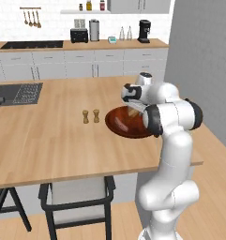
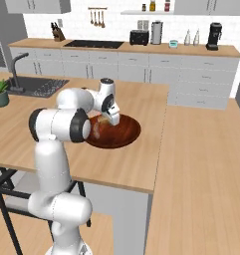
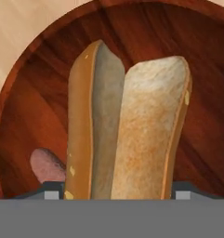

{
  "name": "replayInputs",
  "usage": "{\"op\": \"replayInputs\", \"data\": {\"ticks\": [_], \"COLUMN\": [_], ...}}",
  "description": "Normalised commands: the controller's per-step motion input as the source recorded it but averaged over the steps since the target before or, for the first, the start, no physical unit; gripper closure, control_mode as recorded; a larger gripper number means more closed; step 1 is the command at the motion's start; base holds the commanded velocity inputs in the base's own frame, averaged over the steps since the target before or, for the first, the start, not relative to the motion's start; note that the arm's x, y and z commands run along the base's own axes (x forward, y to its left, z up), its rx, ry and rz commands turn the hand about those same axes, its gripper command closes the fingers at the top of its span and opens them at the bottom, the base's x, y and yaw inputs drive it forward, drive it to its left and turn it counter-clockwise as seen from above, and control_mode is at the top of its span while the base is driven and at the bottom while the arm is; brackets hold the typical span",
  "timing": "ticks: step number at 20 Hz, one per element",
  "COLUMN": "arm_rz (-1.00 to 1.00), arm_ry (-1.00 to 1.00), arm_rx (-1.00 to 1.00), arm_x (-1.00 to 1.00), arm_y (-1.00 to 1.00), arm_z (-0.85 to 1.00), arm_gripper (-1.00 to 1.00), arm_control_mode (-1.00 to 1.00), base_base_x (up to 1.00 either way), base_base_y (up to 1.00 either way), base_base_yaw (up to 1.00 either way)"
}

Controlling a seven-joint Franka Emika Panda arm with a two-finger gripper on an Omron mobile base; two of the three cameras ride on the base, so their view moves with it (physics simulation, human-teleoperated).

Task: Place one bun and one sausage from the bowl on each plate.

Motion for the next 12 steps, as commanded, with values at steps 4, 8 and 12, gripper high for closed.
{"op": "replayInputs", "data": {"ticks": [4,8,12], "arm_rz": [0.03,0.06,0.07], "arm_ry": [-0.05,-0.01,-0.02], "arm_rx": [-0.01,-0.06,-0.11], "arm_x": [-1.0,-1.0,-1.0], "arm_y": [0.0,0.0,0.0], "arm_z": [1.0,0.92,0.46], "arm_gripper": [1.0,1.0,1.0], "arm_control_mode": [-1.0,-1.0,-1.0], "base_base_x": [0.0,0.0,0.0], "base_base_y": [0.0,0.0,0.0], "base_base_yaw": [0.0,0.0,0.0]}}
